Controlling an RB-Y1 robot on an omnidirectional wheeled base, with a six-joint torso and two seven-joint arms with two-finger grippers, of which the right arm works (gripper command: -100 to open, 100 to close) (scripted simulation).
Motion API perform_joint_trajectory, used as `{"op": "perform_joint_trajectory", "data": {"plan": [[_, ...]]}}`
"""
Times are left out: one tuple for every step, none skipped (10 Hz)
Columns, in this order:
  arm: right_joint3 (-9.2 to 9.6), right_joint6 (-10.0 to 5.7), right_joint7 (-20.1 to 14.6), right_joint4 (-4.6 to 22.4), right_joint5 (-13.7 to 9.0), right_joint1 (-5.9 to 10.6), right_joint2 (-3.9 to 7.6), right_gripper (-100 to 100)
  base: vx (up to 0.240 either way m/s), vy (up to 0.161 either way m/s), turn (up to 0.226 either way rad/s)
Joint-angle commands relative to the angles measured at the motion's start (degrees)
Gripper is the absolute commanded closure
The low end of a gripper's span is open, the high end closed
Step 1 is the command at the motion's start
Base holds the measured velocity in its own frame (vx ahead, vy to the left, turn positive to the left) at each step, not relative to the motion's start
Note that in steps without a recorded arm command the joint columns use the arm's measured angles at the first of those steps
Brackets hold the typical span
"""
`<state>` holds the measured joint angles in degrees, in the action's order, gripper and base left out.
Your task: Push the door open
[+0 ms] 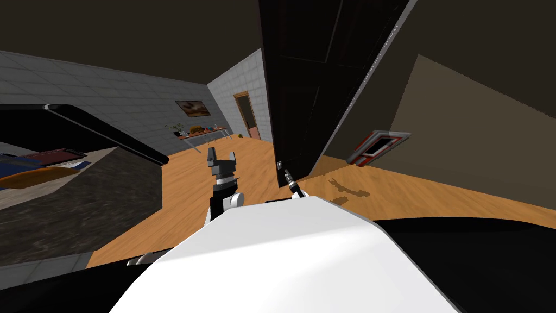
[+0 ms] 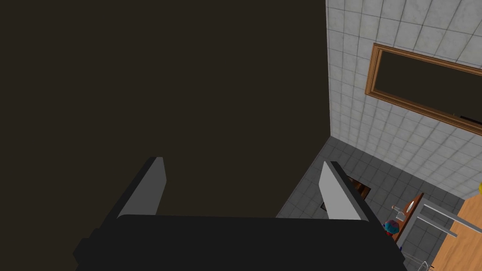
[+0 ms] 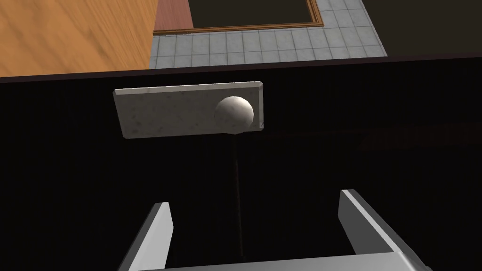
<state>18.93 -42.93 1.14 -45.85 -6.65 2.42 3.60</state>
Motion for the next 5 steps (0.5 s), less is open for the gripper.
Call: {"op": "perform_joint_trajectory", "data": {"plan": [[0.00, 0.00, 0.0, 0.0, 0.0, 0.00, 0.00, -100, -0.088, -0.012, -0.006], [-0.19, -0.43, 0.1, 0.2, -0.1, -0.06, 0.24, -100, 0.101, 0.079, 0.044], [-0.25, -0.56, 0.1, 0.3, -0.1, -0.07, 0.28, -100, 0.193, 0.065, 0.014], [-0.37, -0.83, 0.2, 0.5, -0.1, -0.08, 0.31, -100, 0.231, 0.067, 0.025], [-0.55, -1.26, 0.3, 0.7, -0.1, -0.10, 0.28, -100, 0.274, 0.092, 0.034]]}}
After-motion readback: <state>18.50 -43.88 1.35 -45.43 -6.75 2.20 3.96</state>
